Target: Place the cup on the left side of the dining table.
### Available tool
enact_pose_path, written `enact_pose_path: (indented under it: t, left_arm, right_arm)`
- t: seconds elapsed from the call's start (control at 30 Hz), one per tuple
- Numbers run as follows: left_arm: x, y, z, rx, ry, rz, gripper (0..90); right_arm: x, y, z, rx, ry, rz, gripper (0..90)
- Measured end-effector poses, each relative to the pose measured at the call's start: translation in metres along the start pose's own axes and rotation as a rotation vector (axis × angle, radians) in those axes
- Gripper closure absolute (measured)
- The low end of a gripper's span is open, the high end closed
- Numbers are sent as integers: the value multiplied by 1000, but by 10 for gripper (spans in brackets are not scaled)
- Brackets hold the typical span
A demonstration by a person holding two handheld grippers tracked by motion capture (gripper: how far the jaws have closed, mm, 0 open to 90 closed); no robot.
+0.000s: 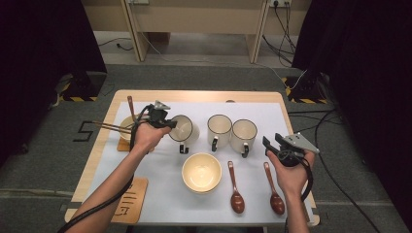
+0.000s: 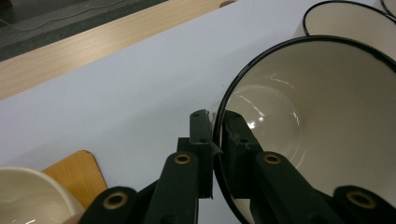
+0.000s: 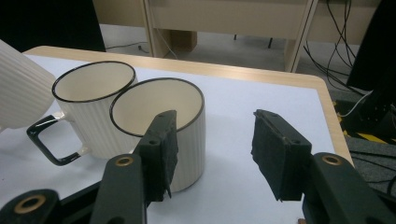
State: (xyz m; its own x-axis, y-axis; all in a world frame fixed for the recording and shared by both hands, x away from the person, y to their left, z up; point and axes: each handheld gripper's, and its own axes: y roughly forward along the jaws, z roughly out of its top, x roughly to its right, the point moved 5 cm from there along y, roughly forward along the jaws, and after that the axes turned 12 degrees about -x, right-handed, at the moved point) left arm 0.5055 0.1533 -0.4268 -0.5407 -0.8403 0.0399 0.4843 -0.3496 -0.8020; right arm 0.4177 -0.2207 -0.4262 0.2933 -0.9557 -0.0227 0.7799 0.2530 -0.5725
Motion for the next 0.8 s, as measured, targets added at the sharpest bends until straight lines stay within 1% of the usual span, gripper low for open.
enact_pose_path:
  t: [0.07, 0.17, 0.23, 0.47, 0.57, 0.63, 0.8]
  left_arm:
    - [1, -9, -3, 3, 14, -5, 824]
    - [4, -16, -7, 3, 31, -3, 824]
    - [4, -18, -8, 4, 33, -4, 824]
    - [9, -32, -25, 1, 58, -37, 825]
    - [9, -38, -31, -1, 57, -49, 825]
    - [9, -40, -34, 5, 54, -48, 825]
    - [4, -53, -48, 10, 63, -31, 825]
  right_arm:
    - [0, 0, 0, 2, -2, 1, 506]
    - [-1, -1, 1, 2, -5, -2, 506]
    - [-1, -2, 1, 1, -3, -2, 506]
    - [-1, -2, 1, 4, -4, -3, 506]
    - [-1, -2, 1, 3, -4, -3, 506]
    - [-1, -2, 1, 7, -6, -4, 506]
    - [0, -4, 2, 8, -5, -6, 506]
